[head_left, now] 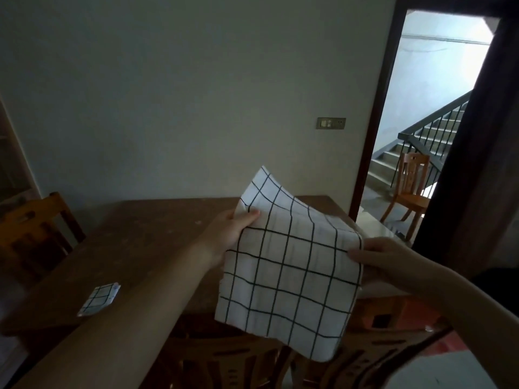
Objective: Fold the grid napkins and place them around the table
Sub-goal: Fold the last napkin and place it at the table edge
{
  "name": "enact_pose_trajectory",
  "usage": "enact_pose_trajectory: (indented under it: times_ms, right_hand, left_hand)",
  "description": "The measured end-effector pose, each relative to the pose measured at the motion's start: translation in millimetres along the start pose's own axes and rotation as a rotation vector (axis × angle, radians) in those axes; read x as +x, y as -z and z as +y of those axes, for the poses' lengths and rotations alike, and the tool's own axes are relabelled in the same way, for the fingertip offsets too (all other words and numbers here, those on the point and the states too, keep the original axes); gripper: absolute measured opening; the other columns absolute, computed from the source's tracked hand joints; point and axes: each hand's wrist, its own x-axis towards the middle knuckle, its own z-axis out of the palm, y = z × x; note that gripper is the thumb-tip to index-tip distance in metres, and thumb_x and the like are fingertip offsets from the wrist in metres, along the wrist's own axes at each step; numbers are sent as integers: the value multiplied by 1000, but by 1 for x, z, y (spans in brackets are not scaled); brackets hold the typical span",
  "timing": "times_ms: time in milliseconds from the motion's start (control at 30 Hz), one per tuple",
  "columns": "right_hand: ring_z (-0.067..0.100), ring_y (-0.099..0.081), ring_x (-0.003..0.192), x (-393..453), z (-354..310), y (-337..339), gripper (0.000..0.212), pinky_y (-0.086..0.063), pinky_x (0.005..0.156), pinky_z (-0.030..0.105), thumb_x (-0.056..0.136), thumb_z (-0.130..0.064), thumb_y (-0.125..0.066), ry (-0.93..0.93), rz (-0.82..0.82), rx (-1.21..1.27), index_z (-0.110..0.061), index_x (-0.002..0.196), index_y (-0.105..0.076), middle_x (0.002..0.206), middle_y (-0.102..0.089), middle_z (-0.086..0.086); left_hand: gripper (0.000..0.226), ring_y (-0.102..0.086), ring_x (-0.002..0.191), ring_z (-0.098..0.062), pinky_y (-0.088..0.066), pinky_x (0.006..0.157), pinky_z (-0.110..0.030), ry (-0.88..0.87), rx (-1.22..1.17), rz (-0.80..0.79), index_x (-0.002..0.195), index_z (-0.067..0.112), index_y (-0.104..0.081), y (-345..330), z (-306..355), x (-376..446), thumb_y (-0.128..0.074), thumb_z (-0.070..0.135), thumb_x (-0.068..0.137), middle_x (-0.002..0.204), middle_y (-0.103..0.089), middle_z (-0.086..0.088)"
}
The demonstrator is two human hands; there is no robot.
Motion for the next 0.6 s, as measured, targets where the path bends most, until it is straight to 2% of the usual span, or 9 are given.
enact_pose_trajectory:
  times_ms: [67, 133, 233, 300, 400, 467, 533, 600]
  right_hand:
    - [26, -73, 88, 1, 1, -1, 26, -60, 69, 33, 88, -16, -56, -1, 60, -6, 1, 106, -63, 94, -75, 12]
    - [21, -74, 80, 3, 3, 2, 21, -58, 62, 29, 92, -13, -52, 23, 129, 37, 0, 105, -64, 88, -76, 10]
    - [23, -71, 81, 5, 8, 5, 24, -57, 68, 34, 90, -15, -56, 13, 180, 62, 0, 107, -64, 96, -73, 15]
    - [29, -68, 91, 7, 12, 8, 32, -55, 80, 39, 82, -16, -61, -8, 195, 59, 0, 109, -64, 107, -68, 22]
    - [33, -64, 98, 7, 14, 6, 29, -55, 74, 34, 86, -13, -62, 4, 243, -64, -4, 113, -61, 112, -64, 24]
    - [30, -66, 94, 9, 15, 2, 32, -52, 68, 28, 88, -15, -63, 35, 306, -172, -8, 119, -58, 107, -66, 18]
    - [27, -68, 89, 15, 17, 0, 40, -54, 67, 27, 87, -18, -66, 69, 382, -248, -10, 124, -54, 100, -69, 14]
    - [22, -68, 82, 17, 17, -3, 42, -53, 62, 24, 87, -19, -68, 110, 461, -282, -11, 126, -52, 93, -70, 11]
  left_hand:
    - [15, -70, 79, -2, -51, 65, -16, 25, 46, -68, 97, 26, -68, 4, -4, -2, -59, 36, 93, 90, -74, 9]
    - [23, -73, 86, -11, -57, 69, -22, 93, 95, -159, 104, 19, -70, 6, -7, -4, -65, 32, 86, 98, -76, 1]
    - [39, -74, 86, -16, -57, 70, -24, 167, 192, -144, 107, 5, -71, 9, -17, 0, -77, 26, 75, 99, -77, -8]
    - [32, -74, 89, -19, -57, 73, -27, 180, 179, -68, 102, 3, -72, 10, -23, 2, -77, 23, 78, 97, -77, -9]
    - [22, -72, 94, -22, -55, 80, -32, 166, 108, -16, 100, 7, -73, 9, -24, 2, -72, 23, 86, 100, -76, -10]
    - [24, -70, 95, -14, -50, 83, -29, 129, 130, -9, 101, 15, -74, 5, -22, -1, -64, 35, 92, 103, -75, -2]
    - [27, -59, 99, -2, -39, 91, -27, 76, 153, 13, 104, 25, -70, -1, -21, -3, -55, 45, 94, 107, -67, 14]
    - [41, -49, 112, 0, -31, 97, -24, 24, 152, 31, 123, 21, -64, -5, -20, -2, -46, 48, 98, 117, -56, 19]
